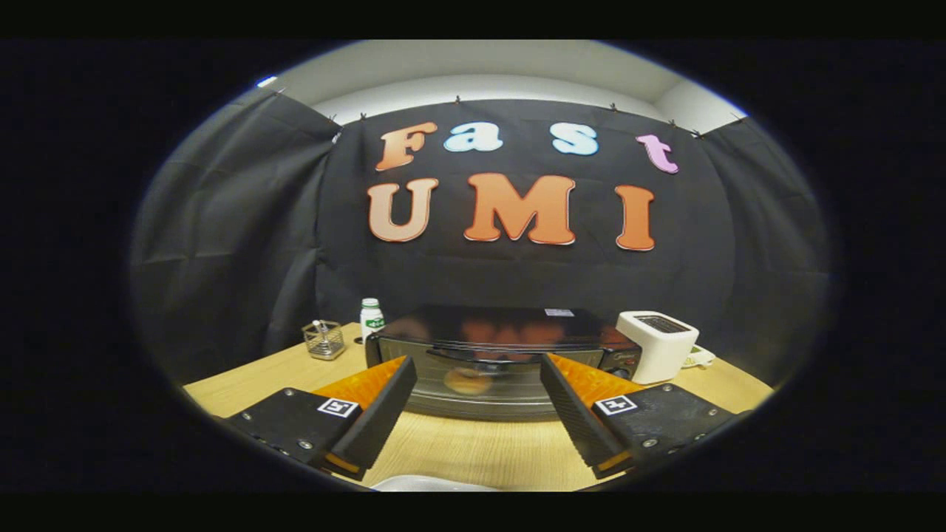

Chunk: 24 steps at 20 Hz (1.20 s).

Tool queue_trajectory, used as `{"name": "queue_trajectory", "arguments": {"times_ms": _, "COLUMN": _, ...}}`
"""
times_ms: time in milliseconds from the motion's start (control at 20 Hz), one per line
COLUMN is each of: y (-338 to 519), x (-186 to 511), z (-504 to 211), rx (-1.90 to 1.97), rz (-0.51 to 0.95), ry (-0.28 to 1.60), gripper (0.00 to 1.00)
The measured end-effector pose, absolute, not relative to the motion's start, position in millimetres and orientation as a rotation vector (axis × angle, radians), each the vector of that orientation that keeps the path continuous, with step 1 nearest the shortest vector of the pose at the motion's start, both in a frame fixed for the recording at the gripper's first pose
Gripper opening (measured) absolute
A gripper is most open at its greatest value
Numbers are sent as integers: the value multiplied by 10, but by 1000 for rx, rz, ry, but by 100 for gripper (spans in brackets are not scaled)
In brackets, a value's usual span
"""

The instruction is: Open the toaster oven, put the food inside, and close the toaster oven door.

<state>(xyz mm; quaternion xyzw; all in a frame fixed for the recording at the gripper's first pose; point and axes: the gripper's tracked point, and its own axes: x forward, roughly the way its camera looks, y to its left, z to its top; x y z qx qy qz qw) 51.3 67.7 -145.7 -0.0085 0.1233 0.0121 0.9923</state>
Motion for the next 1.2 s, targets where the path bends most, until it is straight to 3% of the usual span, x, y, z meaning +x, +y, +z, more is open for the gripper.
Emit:
{"name": "queue_trajectory", "arguments": {"times_ms": 450, "y": 275, "x": -253, "z": -797, "rx": -6, "rz": 19, "ry": 135, "gripper": 100}}
{"name": "queue_trajectory", "arguments": {"times_ms": 1200, "y": -214, "x": -1127, "z": -471, "rx": 17, "rz": -13, "ry": -2, "gripper": 100}}
